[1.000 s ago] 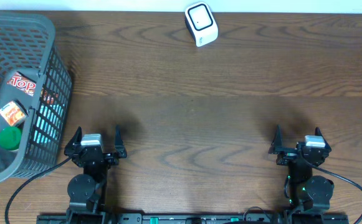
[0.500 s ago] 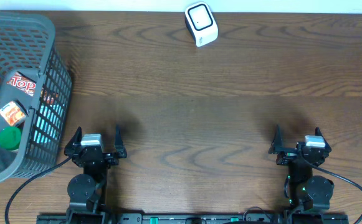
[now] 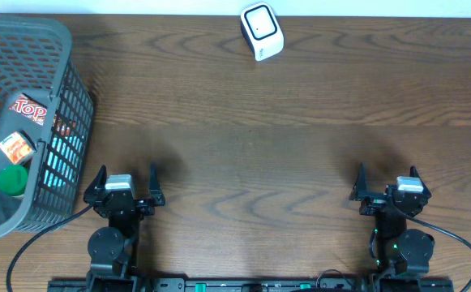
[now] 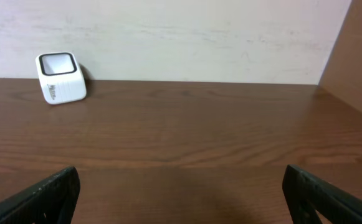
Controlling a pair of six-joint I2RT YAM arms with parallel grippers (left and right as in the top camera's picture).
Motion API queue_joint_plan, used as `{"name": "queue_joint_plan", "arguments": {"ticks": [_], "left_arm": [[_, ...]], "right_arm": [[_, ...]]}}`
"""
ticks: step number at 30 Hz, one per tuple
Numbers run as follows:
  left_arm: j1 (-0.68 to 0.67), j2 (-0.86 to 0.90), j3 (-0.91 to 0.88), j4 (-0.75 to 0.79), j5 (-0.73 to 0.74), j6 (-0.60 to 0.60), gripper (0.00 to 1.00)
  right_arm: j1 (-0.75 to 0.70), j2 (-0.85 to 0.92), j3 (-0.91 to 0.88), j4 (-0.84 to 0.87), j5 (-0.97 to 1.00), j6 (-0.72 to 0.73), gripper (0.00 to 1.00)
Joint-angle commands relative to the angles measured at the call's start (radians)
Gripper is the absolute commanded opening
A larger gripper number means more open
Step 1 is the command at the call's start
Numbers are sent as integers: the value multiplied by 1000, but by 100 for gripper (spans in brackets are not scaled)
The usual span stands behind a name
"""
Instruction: Scan the item barcode
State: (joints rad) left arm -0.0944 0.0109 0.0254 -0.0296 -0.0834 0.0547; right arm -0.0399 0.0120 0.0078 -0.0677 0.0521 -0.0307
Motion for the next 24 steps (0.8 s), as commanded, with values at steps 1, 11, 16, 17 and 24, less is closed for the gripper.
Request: {"name": "queue_joint_plan", "arguments": {"ticks": [1,11,16,17,24], "left_arm": [[-2,-7,-21,-37,-2,-8,100],[-2,-7,-21,-37,-3,-8,100],[-2,-7,-21,-33,-2,-8,100],[-3,-7,-21,-35,-2,-17,100],[-3,-6,-19,-38,41,-27,100]], "right_arm": [[6,-6,-2,-3,-2,-8,99],[6,-6,-2,-3,-2,-8,99],[6,-6,-2,-3,-2,-8,99],[6,-6,-2,-3,-2,-8,99],[6,-6,-2,-3,-2,-8,99]]}}
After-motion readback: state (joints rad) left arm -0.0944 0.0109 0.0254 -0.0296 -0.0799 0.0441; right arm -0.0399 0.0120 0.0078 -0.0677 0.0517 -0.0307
